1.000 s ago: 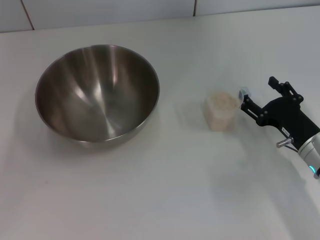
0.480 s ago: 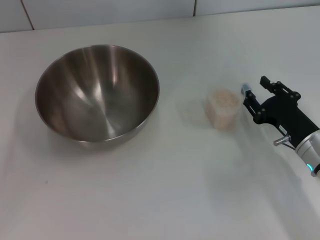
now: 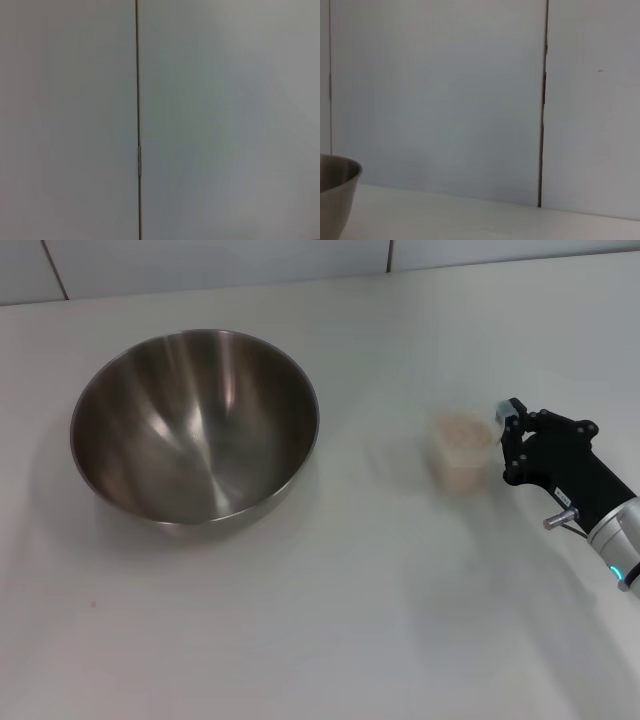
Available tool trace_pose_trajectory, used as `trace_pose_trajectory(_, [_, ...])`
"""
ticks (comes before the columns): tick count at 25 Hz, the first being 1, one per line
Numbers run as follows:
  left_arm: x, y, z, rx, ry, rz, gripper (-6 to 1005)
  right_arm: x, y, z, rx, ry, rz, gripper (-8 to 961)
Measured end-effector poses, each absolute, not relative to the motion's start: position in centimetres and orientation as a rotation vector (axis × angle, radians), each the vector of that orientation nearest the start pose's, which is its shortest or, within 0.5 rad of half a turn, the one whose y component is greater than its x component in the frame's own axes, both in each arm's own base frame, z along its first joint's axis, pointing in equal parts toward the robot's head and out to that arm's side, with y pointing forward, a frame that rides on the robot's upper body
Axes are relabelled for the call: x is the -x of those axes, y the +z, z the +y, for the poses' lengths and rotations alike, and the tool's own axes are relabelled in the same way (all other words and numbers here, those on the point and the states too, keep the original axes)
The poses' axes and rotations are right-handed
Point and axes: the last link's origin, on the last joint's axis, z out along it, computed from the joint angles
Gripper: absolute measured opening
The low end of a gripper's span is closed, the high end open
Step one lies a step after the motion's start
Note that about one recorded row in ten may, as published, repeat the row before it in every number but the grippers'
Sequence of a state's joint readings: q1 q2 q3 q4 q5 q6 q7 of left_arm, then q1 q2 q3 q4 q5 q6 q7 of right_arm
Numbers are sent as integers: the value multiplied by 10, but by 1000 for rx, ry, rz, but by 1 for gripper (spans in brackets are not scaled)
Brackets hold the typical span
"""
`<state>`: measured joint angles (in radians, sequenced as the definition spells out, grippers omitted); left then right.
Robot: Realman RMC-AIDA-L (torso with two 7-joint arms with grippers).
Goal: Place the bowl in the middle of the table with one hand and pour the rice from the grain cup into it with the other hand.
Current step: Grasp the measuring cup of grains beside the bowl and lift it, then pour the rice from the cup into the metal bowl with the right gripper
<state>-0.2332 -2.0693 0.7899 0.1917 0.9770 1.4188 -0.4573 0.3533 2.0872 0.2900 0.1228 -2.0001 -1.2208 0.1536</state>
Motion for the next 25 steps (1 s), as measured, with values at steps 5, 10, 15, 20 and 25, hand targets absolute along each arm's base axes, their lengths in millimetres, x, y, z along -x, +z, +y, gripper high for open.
trace_pose_trajectory(5, [362, 19, 261, 1757, -780, -464, 818, -339, -51, 277, 1832, 641, 515, 66])
trace_pose_trajectory(10, [362, 17, 260, 1759, -784, -472, 817, -334, -47, 276, 1816, 682, 486, 14])
trace_pose_trajectory(15, [361, 16, 261, 1761, -785, -472, 817, -316, -32, 281, 1746, 817, 391, 14])
trace_pose_trajectory(20, [361, 16, 261, 1761, -786, -472, 817, -284, -22, 303, 1721, 946, 259, 14])
trace_pose_trajectory(25, [361, 16, 261, 1761, -788, -471, 817, -247, -27, 328, 1734, 926, 52, 14])
